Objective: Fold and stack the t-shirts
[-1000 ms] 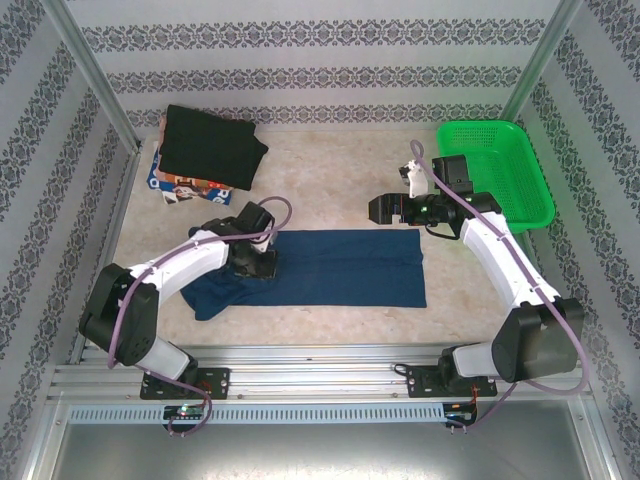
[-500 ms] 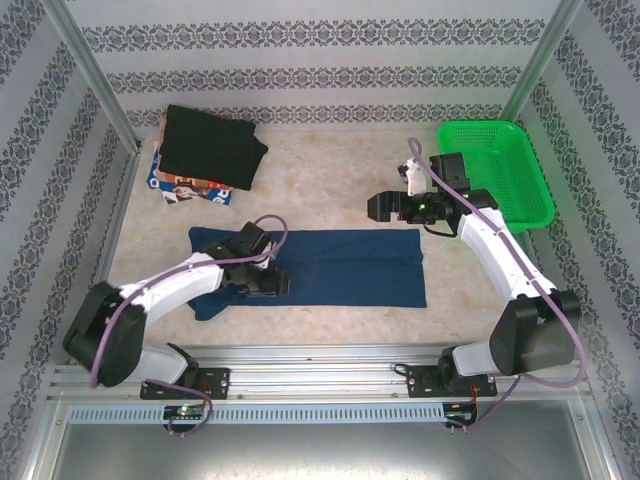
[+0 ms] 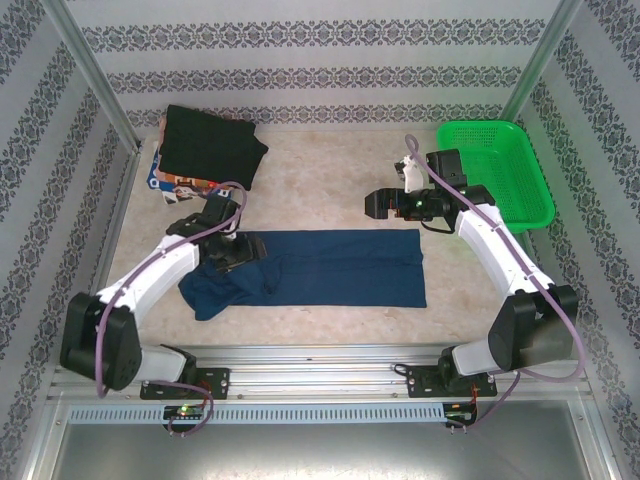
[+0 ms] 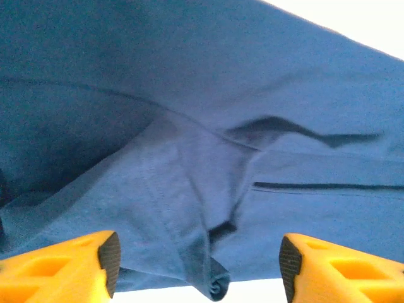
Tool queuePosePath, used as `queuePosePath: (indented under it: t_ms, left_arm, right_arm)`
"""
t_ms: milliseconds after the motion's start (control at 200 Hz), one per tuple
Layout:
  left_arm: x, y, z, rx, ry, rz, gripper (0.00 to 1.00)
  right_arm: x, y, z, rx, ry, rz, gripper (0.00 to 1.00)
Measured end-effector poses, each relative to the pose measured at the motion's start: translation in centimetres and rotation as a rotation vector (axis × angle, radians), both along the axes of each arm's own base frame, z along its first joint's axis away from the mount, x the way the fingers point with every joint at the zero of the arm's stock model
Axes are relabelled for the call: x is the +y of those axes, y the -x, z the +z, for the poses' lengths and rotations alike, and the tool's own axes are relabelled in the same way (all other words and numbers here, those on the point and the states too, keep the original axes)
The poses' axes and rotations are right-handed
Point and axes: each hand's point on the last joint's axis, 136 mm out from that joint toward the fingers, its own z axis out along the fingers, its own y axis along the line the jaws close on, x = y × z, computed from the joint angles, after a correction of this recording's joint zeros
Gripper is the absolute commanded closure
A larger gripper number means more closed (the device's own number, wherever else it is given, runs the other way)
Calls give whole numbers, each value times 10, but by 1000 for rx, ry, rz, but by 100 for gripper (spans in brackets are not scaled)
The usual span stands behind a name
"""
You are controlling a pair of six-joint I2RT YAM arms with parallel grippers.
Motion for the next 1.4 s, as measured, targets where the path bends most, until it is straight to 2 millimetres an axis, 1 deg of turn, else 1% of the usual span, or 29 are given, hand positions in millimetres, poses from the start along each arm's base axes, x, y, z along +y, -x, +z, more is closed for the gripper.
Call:
queuePosePath:
  t_ms: [95,200,275,460,555,624,734,834,894,954,1094,1214,1344,1404]
  left_arm:
    - [4,3,-18,72,-24,10,38]
    - [5,1,-25,98,-42,13,41]
    - [6,-5,-22,84,-56,16,42]
    - [9,-21,-5,26,-74,16,42]
    - [9,-28,2,10,-95,-16,42]
    - [7,-34,3,11,-110,-58,43]
    - [7,-40,-7,32,-152,-136,46]
    - [11,-35,-24,86,-201,-212,46]
    - [14,-32,-30,114,-224,-254,46]
    - [14,-31,-34,124,-237,-297,46]
    - [13,-35,-33,114,-257,-371,46]
    - [13,-37,-37,117,-266,-416,49]
    - [13,-35,-48,147,-275,-456,51]
    - [14,-34,-51,159,-281,-471,56]
  right_arm:
    - [2,1,0,0,0,5,2]
    - [2,2,0,3,1,7,2]
    - [2,3,0,2,2,9,2]
    - [2,4,2,-2,2,10,2]
    - [2,5,1,3,4,12,2]
    - [2,6,0,4,6,13,2]
    - [1,6,0,1,8,16,2]
    - [2,6,0,-2,10,19,2]
    - [1,6,0,-3,11,21,2]
    - [1,6,0,-2,11,21,2]
    - [1,8,-2,5,12,21,2]
    - [0,9,-2,6,13,19,2]
    - [-2,8,-1,5,12,15,2]
    - [-2,8,-1,4,12,15,2]
